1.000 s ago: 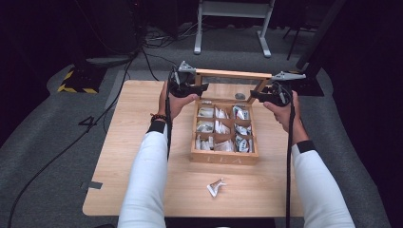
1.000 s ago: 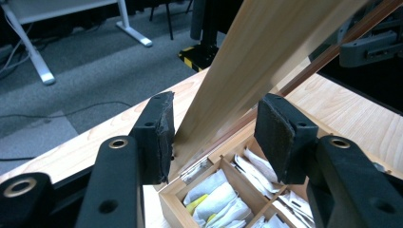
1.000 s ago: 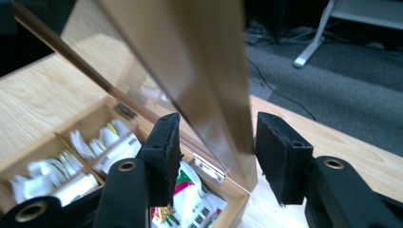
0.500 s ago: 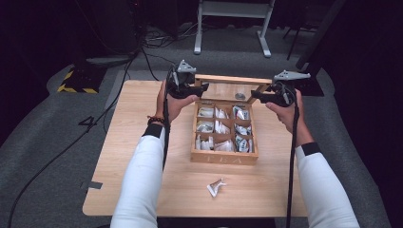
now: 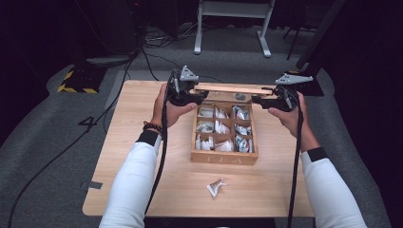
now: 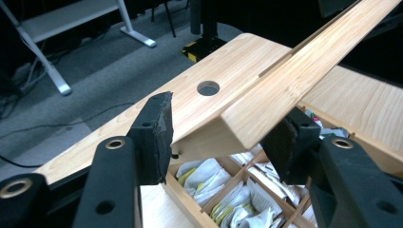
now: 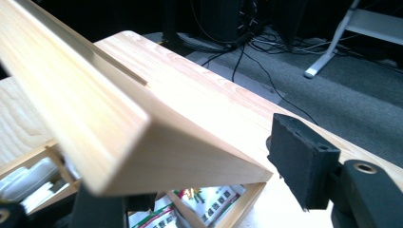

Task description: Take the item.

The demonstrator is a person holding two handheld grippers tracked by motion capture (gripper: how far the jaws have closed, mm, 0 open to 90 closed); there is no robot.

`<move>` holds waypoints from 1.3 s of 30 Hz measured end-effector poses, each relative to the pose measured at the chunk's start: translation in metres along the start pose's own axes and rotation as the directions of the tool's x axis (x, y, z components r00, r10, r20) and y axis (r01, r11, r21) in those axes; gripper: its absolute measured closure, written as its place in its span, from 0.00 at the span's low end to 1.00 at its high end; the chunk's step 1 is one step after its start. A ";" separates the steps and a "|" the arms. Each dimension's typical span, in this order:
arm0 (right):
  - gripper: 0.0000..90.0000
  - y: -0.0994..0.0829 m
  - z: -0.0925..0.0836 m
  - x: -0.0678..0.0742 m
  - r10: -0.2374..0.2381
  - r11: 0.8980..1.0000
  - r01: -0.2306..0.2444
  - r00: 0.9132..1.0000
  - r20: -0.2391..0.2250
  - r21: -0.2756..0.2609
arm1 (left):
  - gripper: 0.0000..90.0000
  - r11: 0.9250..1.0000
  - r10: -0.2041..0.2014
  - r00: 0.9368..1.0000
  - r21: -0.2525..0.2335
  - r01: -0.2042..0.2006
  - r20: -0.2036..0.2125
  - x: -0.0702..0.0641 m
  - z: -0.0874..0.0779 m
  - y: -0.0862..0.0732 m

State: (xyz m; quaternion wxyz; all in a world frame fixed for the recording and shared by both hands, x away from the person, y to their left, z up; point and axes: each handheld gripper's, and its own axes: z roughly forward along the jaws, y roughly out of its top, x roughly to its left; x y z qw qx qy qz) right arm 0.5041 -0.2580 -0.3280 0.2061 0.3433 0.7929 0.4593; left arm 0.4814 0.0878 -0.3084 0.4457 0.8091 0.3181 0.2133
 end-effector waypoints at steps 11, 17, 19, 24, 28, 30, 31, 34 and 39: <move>0.42 -0.007 -0.006 0.007 -0.027 1.000 0.027 0.999 -0.030 0.013 | 0.46 0.999 0.028 1.000 0.038 -0.029 0.013 -0.004 -0.007 -0.011; 0.41 -0.011 -0.009 0.011 -0.030 1.000 0.030 0.999 -0.044 0.007 | 0.44 0.998 0.035 0.999 0.046 -0.036 0.019 -0.005 -0.011 -0.018; 0.42 -0.012 -0.010 0.013 -0.047 0.999 0.048 0.997 -0.056 0.011 | 0.44 0.998 0.037 0.999 0.044 -0.038 0.019 -0.006 -0.012 -0.021; 0.42 -0.016 -0.011 0.014 -0.055 0.998 0.056 0.996 -0.069 0.020 | 0.43 0.998 0.039 0.999 0.049 -0.040 0.026 -0.007 -0.012 -0.024; 0.41 -0.019 -0.013 0.016 -0.060 0.998 0.062 0.995 -0.074 0.025 | 0.43 0.997 0.050 0.998 0.057 -0.052 0.030 -0.008 -0.013 -0.027; 0.41 -0.021 -0.014 0.018 -0.075 0.997 0.077 0.994 -0.077 0.029 | 0.43 0.997 0.052 0.998 0.059 -0.054 0.032 -0.010 -0.013 -0.029; 0.41 -0.022 -0.014 0.019 -0.087 0.996 0.089 0.993 -0.074 0.032 | 0.43 0.997 0.058 0.998 0.054 -0.059 0.027 -0.011 -0.013 -0.031; 0.40 -0.023 -0.017 0.021 -0.091 0.995 0.094 0.992 -0.085 0.031 | 0.43 0.996 0.065 0.997 0.053 -0.066 0.031 -0.013 -0.014 -0.033; 0.38 -0.026 -0.018 0.026 -0.120 0.991 0.124 0.990 -0.079 0.042 | 0.43 0.996 0.074 0.996 0.056 -0.077 0.042 -0.017 -0.014 -0.039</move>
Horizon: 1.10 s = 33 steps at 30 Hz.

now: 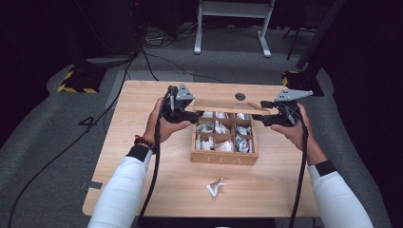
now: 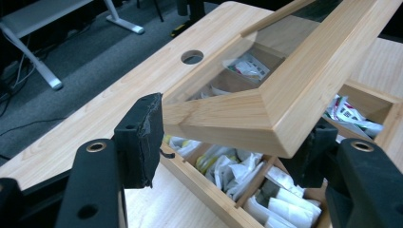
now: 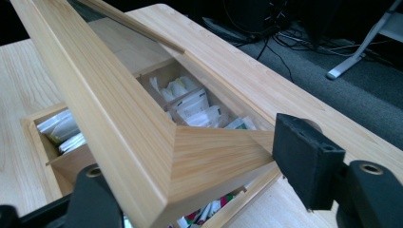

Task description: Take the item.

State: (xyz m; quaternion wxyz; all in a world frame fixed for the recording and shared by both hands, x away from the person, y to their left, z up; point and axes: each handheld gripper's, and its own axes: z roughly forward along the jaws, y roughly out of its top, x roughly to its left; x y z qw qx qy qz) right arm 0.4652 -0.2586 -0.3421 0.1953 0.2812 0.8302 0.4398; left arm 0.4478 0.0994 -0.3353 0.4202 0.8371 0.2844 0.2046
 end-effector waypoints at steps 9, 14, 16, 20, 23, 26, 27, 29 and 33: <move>0.37 -0.005 -0.002 0.011 -0.054 0.998 0.053 0.998 0.025 0.022 | 0.42 0.999 0.034 0.999 -0.007 -0.034 0.014 -0.008 -0.003 -0.008; 0.37 -0.011 -0.003 0.011 -0.039 0.999 0.038 0.999 0.031 0.031 | 0.42 0.999 0.040 0.999 -0.003 -0.040 0.019 -0.011 -0.003 -0.012; 0.37 -0.015 -0.002 0.011 -0.026 0.999 0.025 0.999 0.019 0.030 | 0.41 0.999 0.039 0.999 -0.002 -0.039 0.024 -0.012 -0.003 -0.013; 0.37 -0.020 -0.002 0.012 -0.026 0.999 0.026 1.000 0.012 0.037 | 0.41 0.999 0.049 0.998 0.002 -0.049 0.030 -0.015 -0.003 -0.018; 0.36 -0.023 -0.003 0.015 -0.029 0.999 0.028 1.000 0.011 0.041 | 0.41 0.999 0.047 0.998 0.005 -0.047 0.035 -0.017 -0.003 -0.021; 0.36 -0.025 -0.003 0.017 -0.038 0.998 0.038 0.999 0.013 0.045 | 0.41 0.999 0.046 0.998 0.002 -0.047 0.042 -0.018 -0.004 -0.025; 0.36 -0.026 -0.004 0.018 -0.041 0.998 0.040 0.999 0.012 0.046 | 0.41 0.999 0.046 0.998 0.002 -0.046 0.043 -0.019 -0.004 -0.026; 0.36 -0.028 -0.004 0.020 -0.049 0.998 0.049 0.999 0.014 0.050 | 0.41 0.999 0.052 0.998 0.003 -0.052 0.043 -0.021 -0.004 -0.028; 0.36 -0.031 -0.006 0.023 -0.072 0.996 0.071 0.997 0.010 0.058 | 0.40 0.999 0.051 0.998 0.011 -0.052 0.048 -0.022 -0.004 -0.032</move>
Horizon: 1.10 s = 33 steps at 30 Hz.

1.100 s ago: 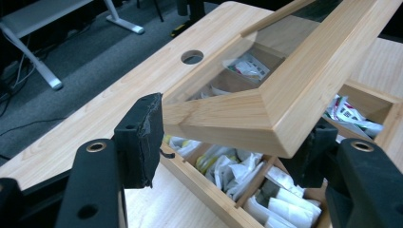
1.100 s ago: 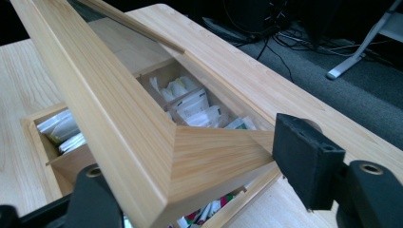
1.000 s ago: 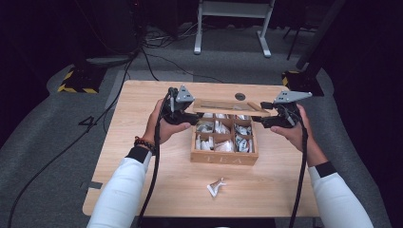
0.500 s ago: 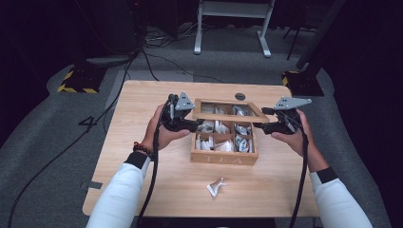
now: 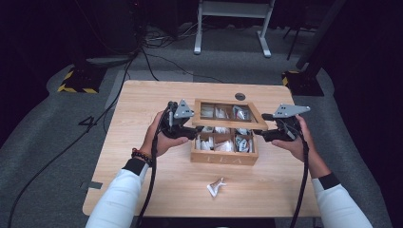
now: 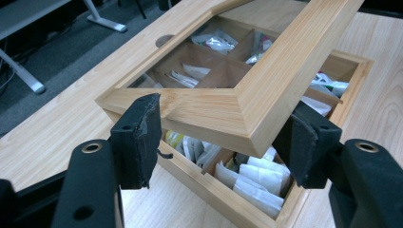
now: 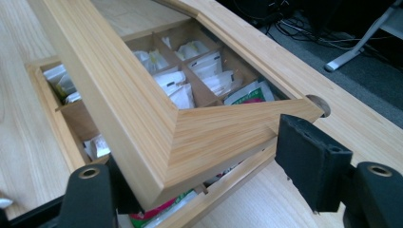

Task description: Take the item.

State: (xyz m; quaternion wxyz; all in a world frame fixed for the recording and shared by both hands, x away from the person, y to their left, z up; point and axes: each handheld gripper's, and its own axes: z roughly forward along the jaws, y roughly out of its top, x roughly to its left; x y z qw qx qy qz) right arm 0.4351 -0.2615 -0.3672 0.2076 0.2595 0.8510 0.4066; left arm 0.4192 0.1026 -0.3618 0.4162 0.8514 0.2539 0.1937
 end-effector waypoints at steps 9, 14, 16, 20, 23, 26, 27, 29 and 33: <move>0.35 -0.016 0.000 0.003 0.025 1.000 -0.025 0.999 -0.030 0.005 | 0.39 1.000 0.000 1.000 0.019 -0.001 0.020 -0.005 0.004 -0.011; 0.33 -0.022 0.002 0.008 0.025 1.000 -0.025 0.999 -0.031 0.013 | 0.39 1.000 0.003 0.999 0.027 -0.004 0.033 -0.008 0.004 -0.017; 0.34 -0.025 0.002 0.008 0.030 0.999 -0.030 0.999 -0.041 0.014 | 0.39 1.000 -0.003 0.999 0.029 0.002 0.032 -0.009 0.005 -0.020; 0.34 -0.030 0.003 0.013 0.030 0.999 -0.029 0.999 -0.042 0.026 | 0.38 0.999 0.006 1.000 0.048 -0.007 0.026 -0.013 0.007 -0.023; 0.34 -0.032 0.003 0.016 0.030 0.999 -0.028 0.999 -0.043 0.032 | 0.37 0.999 0.005 1.000 0.054 -0.006 0.029 -0.014 0.009 -0.027; 0.34 -0.034 0.002 0.017 0.028 0.999 -0.026 0.998 -0.050 0.037 | 0.37 0.998 0.004 0.999 0.060 -0.006 0.034 -0.015 0.010 -0.029; 0.34 -0.034 0.002 0.017 0.027 0.999 -0.025 0.998 -0.055 0.036 | 0.36 0.998 0.004 0.999 0.061 -0.006 0.035 -0.015 0.010 -0.030; 0.34 -0.035 0.002 0.018 0.029 0.999 -0.027 0.998 -0.061 0.039 | 0.36 0.998 0.007 0.999 0.068 -0.009 0.034 -0.016 0.011 -0.031; 0.34 -0.037 0.002 0.020 0.021 0.999 -0.019 0.998 -0.060 0.048 | 0.37 0.997 0.008 0.999 0.075 -0.011 0.044 -0.016 0.011 -0.034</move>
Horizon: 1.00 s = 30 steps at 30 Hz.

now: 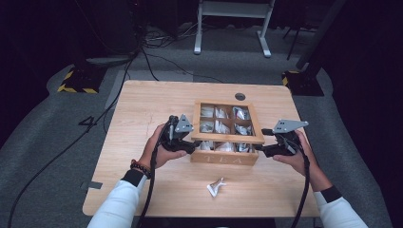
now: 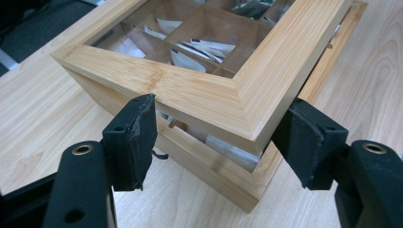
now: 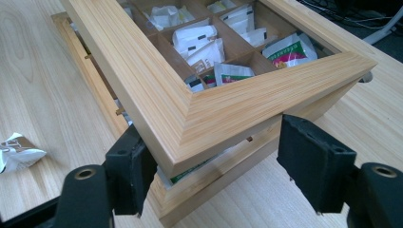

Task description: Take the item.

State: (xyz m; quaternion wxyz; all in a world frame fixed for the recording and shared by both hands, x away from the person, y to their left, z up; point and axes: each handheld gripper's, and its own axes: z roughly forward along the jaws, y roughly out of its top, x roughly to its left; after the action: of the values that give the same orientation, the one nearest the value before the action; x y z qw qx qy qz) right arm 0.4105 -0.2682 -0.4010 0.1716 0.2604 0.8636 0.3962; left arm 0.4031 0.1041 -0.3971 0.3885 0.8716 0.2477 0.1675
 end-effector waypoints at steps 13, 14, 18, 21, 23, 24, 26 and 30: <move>0.34 -0.010 0.003 0.003 0.008 1.000 -0.007 1.000 -0.026 0.009 | 0.36 1.000 0.008 1.000 0.024 -0.008 0.008 -0.004 0.005 -0.008; 0.34 -0.010 0.003 0.004 0.009 1.000 -0.009 1.000 -0.027 0.011 | 0.36 1.000 0.006 1.000 0.028 -0.006 0.010 -0.004 0.005 -0.008; 0.35 -0.011 0.002 0.004 -0.002 1.000 0.002 0.999 -0.039 0.017 | 0.35 0.999 0.014 1.000 0.041 -0.014 0.018 -0.004 0.006 -0.009; 0.36 -0.012 0.001 0.004 -0.002 1.000 0.003 0.999 -0.046 0.021 | 0.35 0.999 0.015 1.000 0.048 -0.016 0.025 -0.004 0.006 -0.009; 0.36 -0.013 0.001 0.005 -0.002 1.000 0.003 0.999 -0.050 0.023 | 0.35 0.999 0.015 0.999 0.050 -0.016 0.032 -0.004 0.006 -0.010; 0.36 -0.014 0.002 0.005 -0.003 1.000 0.004 0.999 -0.051 0.023 | 0.35 0.998 0.016 0.999 0.055 -0.018 0.034 -0.004 0.007 -0.011; 0.36 -0.015 0.002 0.006 -0.005 1.000 0.006 0.999 -0.054 0.030 | 0.35 0.998 0.018 0.999 0.063 -0.020 0.032 -0.005 0.008 -0.012; 0.38 -0.017 0.002 0.008 -0.016 0.999 0.019 0.998 -0.055 0.040 | 0.36 0.997 0.015 0.999 0.077 -0.018 0.030 -0.006 0.010 -0.014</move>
State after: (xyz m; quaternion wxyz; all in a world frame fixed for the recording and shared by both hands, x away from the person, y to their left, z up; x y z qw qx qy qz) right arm 0.4001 -0.2718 -0.4156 0.1459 0.2453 0.8781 0.3840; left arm 0.3985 0.1031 -0.4150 0.3567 0.8904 0.2409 0.1480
